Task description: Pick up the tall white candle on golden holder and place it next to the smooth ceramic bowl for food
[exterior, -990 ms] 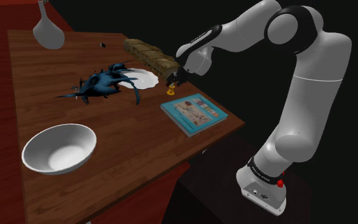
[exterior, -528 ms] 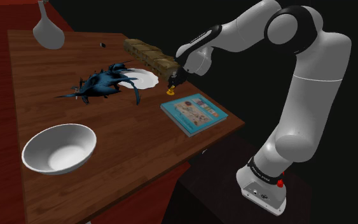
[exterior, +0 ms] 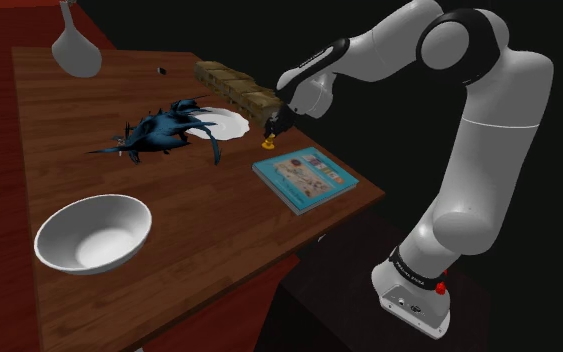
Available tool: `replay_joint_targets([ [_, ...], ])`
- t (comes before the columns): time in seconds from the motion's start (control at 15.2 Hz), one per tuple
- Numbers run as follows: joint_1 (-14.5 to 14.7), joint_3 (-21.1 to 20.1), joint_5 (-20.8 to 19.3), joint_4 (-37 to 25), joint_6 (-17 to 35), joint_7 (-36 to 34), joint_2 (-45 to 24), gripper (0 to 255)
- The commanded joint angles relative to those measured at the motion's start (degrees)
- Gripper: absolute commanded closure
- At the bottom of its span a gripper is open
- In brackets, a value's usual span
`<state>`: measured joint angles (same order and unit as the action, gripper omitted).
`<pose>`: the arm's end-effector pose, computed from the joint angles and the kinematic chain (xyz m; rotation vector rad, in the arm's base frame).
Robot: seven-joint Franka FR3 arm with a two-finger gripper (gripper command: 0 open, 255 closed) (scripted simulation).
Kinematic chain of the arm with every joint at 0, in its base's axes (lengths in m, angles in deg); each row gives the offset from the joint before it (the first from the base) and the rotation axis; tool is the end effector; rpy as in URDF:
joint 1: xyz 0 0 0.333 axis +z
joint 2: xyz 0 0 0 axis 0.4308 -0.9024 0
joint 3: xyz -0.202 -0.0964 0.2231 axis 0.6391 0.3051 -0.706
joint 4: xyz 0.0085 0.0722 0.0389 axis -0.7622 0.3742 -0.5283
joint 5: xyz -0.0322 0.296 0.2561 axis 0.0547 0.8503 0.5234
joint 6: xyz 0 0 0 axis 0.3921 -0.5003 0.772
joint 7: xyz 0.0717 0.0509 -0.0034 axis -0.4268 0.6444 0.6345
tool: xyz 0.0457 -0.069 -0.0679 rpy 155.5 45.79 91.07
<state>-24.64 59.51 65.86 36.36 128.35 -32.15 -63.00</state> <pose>0.5828 -0.1324 0.2945 -2.9203 0.2755 -0.6334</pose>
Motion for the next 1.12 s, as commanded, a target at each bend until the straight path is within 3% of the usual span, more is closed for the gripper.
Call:
replay_joint_targets([
  [0.0,0.45,0.66,-1.21,0.07,-0.76,-1.13,0.90,255],
  [1.06,3.43,5.29,-12.84,-1.58,-9.49,-11.69,9.14,255],
])
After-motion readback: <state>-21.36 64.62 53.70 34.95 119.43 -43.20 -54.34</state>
